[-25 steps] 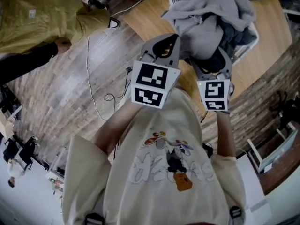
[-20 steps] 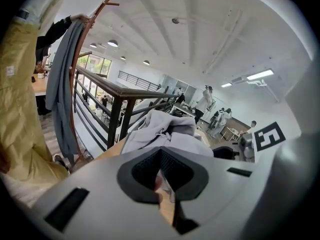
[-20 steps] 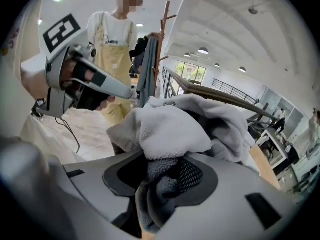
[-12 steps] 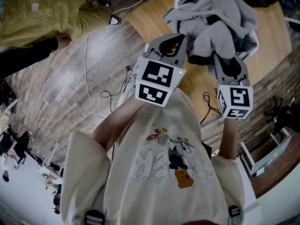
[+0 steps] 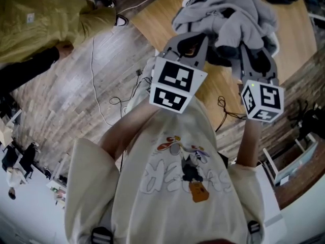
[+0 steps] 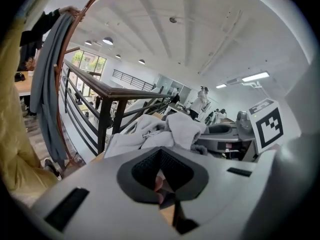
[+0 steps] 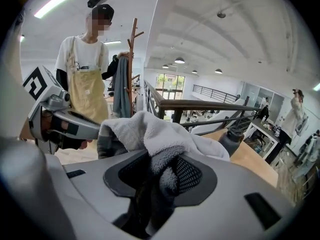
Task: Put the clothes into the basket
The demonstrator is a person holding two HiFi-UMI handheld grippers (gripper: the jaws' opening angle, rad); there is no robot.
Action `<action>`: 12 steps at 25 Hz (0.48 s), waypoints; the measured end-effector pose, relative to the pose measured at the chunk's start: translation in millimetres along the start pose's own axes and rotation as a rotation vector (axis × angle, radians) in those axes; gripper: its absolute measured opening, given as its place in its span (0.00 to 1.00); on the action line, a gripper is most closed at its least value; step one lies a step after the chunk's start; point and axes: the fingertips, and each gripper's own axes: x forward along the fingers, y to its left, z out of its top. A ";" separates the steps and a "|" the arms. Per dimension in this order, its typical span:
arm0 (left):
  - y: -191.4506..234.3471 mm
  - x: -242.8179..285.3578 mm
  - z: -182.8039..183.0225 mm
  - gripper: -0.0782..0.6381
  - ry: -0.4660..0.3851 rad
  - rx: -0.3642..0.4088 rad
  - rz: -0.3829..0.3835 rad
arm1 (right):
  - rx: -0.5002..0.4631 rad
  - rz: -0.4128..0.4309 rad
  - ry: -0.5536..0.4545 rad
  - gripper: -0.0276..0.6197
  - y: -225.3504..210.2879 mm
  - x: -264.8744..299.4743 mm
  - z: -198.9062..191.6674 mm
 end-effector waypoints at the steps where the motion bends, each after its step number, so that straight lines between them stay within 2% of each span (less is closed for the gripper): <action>1: -1.2 2.7 1.2 0.11 0.004 0.004 -0.005 | 0.005 -0.009 -0.006 0.28 -3.8 1.9 3.3; 4: -5.5 10.1 4.9 0.11 0.014 0.015 -0.020 | 0.008 -0.032 -0.013 0.28 -14.7 10.4 9.7; 12: -8.2 42.1 17.3 0.11 0.050 0.024 -0.044 | 0.048 -0.046 0.046 0.28 -39.8 44.1 0.7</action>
